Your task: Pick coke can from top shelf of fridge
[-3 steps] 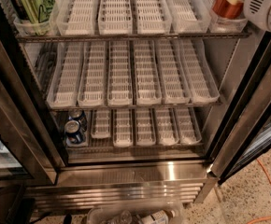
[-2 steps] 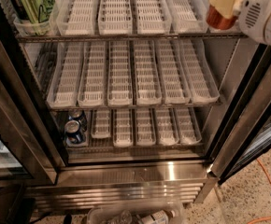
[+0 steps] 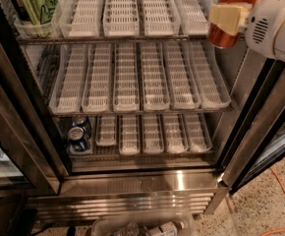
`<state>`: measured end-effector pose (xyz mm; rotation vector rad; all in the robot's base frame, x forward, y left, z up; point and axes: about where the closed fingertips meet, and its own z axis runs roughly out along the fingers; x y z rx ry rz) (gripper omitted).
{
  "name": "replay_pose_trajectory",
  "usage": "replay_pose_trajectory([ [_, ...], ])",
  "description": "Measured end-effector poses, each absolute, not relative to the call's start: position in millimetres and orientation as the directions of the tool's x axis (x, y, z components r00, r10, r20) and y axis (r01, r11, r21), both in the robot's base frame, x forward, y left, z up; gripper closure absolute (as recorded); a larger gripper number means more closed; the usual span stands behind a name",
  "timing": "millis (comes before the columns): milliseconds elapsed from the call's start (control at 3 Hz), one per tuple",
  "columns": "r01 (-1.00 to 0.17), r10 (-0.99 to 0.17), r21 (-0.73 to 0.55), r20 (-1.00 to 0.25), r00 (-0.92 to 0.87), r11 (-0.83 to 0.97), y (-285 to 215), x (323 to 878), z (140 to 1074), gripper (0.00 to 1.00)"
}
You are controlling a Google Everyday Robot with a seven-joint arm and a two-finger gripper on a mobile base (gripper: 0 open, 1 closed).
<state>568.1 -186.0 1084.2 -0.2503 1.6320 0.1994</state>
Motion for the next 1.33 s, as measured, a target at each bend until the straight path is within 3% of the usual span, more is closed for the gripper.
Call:
replay_pose_trajectory([
  [667,-0.323,-0.048,-0.012,-0.994,-0.103,0.946,-173.1,565.2,1068.2,1.0],
  [1333,-0.546,-0.122,0.026,-0.965,-0.233,0.837,-101.2,538.6,1015.6,1.0],
])
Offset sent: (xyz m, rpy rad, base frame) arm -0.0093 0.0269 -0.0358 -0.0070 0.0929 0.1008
